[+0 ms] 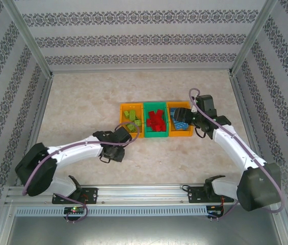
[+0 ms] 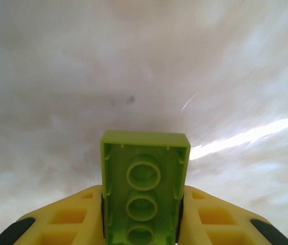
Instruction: Sort the legos into containers by color
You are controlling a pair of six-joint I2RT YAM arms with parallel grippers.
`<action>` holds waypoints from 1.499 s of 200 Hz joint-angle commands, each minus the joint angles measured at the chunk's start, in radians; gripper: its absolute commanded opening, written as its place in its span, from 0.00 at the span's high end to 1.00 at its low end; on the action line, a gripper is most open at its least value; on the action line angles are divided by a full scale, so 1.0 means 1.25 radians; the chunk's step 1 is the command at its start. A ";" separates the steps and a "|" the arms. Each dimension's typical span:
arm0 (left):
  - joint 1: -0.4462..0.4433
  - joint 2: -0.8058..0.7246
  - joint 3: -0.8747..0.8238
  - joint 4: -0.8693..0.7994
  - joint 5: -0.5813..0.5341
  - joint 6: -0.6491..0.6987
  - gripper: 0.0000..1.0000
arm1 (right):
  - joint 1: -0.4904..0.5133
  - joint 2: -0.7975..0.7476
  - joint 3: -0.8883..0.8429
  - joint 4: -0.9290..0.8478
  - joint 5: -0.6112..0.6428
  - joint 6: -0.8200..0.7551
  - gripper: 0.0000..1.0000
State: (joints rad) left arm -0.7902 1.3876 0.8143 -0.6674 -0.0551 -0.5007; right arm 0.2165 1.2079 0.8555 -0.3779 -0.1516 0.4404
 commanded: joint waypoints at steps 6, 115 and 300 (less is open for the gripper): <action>0.015 -0.063 0.103 0.011 -0.065 0.012 0.71 | -0.025 -0.033 -0.022 -0.005 -0.019 -0.012 0.17; 0.184 0.285 0.466 0.052 -0.001 0.058 0.67 | -0.047 -0.088 -0.058 -0.019 -0.014 -0.022 0.15; 0.216 0.012 0.169 0.307 -0.277 0.145 0.01 | -0.135 -0.125 -0.389 0.656 0.275 -0.303 0.02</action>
State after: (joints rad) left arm -0.5560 1.5002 1.1366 -0.4442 -0.2634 -0.4160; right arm 0.0875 0.9783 0.4686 0.0620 0.1371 0.1509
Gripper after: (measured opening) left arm 0.994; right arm 0.979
